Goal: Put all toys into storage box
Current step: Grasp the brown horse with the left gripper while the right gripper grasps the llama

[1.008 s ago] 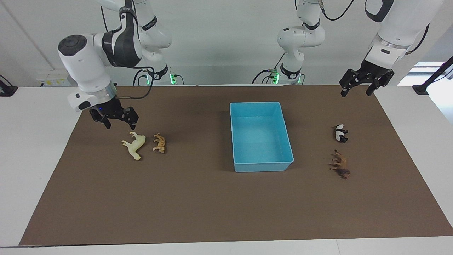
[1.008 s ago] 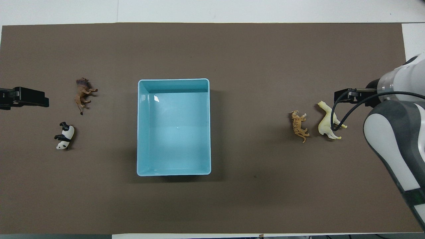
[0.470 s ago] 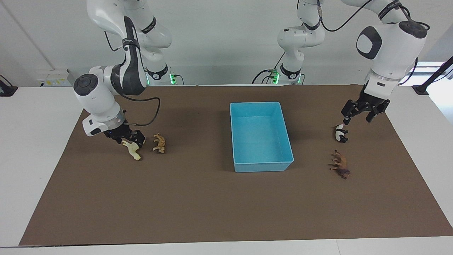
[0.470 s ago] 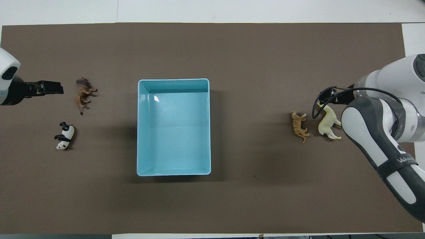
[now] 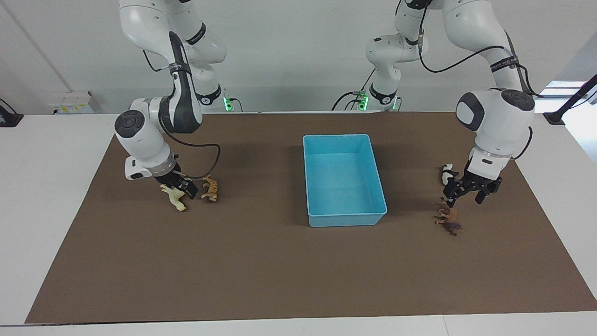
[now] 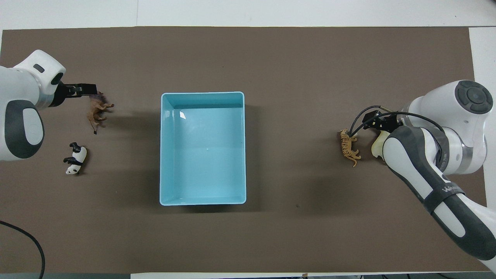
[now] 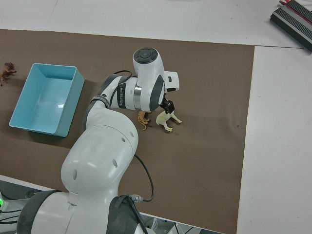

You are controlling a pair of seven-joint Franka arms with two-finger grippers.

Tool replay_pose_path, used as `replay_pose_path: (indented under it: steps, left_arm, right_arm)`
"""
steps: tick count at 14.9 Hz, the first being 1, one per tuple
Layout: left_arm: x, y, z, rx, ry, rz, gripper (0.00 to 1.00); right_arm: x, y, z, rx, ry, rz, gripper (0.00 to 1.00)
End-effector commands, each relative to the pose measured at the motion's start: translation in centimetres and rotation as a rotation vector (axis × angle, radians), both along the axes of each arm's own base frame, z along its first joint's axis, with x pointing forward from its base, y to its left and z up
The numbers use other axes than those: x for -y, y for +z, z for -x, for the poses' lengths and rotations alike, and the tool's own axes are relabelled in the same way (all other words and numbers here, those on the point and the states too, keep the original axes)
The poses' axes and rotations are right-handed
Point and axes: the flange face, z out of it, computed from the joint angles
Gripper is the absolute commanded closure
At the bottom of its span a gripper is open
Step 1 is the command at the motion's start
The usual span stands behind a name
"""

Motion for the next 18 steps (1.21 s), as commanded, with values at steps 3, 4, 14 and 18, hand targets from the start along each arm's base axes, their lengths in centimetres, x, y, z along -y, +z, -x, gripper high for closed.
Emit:
replay_pose_path:
  steps: [3, 4, 14, 18]
  left_arm:
    - [-0.8, -6.0, -3.8, 0.009, -0.108, -0.105, 0.0]
    - [-1.3, -6.7, -3.7, 0.003, -0.097, -0.098, 0.0]
    - [-1.3, -9.4, -2.0, -0.09, -0.008, 0.004, 0.0]
    - [-0.9, -9.7, -1.6, -0.101, -0.013, 0.004, 0.43]
  right_arm:
    - [0.0, -0.6, 2.1, -0.003, -0.004, 0.002, 0.0]
    - [0.0, -0.6, 2.2, -0.005, 0.001, 0.002, 0.0]
    - [2.7, -1.7, 3.2, 0.025, 0.048, 0.001, 0.0]
    - [2.7, -2.6, 3.7, 0.045, 0.038, 0.003, 0.02]
